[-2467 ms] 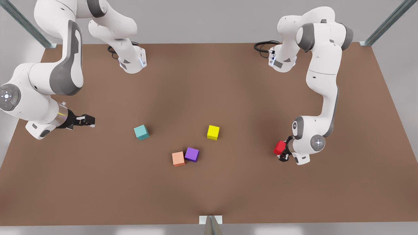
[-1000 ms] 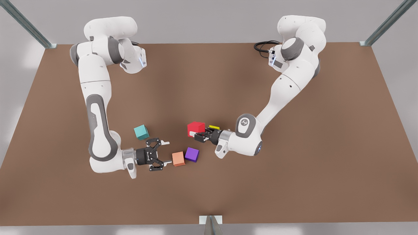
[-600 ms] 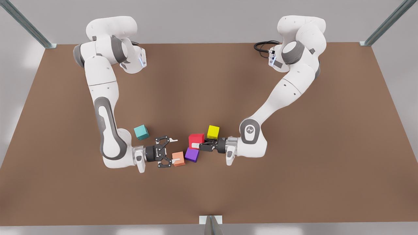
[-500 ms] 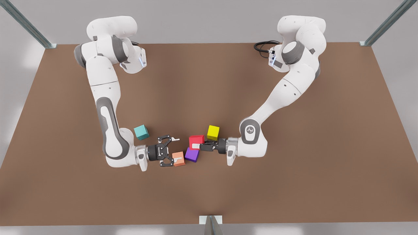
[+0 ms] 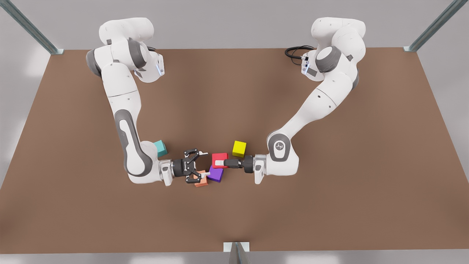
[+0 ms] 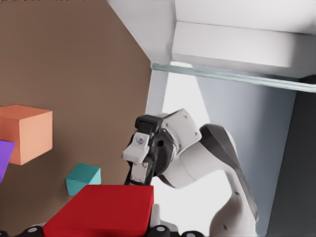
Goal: Pick up red wooden cube and pass to hand red wooden cube and place in blue wooden cube
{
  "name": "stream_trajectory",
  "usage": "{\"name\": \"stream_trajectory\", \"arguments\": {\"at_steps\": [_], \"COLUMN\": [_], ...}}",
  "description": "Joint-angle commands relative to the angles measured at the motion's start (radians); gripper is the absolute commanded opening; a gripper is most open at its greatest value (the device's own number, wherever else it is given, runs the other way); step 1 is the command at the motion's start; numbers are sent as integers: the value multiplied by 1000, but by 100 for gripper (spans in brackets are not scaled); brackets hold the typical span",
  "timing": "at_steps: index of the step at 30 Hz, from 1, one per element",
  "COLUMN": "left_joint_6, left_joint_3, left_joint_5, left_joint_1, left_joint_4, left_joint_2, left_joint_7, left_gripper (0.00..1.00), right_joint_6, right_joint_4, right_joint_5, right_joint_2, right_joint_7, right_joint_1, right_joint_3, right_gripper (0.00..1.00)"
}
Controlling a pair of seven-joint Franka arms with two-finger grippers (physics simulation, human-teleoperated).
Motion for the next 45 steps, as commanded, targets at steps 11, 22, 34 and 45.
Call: {"name": "stream_trajectory", "arguments": {"at_steps": [11,22,34,45], "left_joint_6": [13,70,76,67], "left_joint_3": [-1,-2,-2,-1], "left_joint_5": [-23,-46,-46,-25], "left_joint_1": [-11,-40,-40,-2], "left_joint_4": [0,4,4,4], "left_joint_2": [6,5,5,-3], "left_joint_7": [295,294,295,298], "left_gripper": [56,56,100,100], "right_joint_6": [3,45,45,36], "right_joint_4": [-35,-30,-17,-21], "right_joint_5": [40,87,101,72], "right_joint_2": [-1,14,13,-15], "right_joint_7": [-198,-192,-183,-128], "right_joint_1": [10,50,48,22], "right_joint_3": [25,25,25,24], "right_gripper": [100,100,52,40]}}
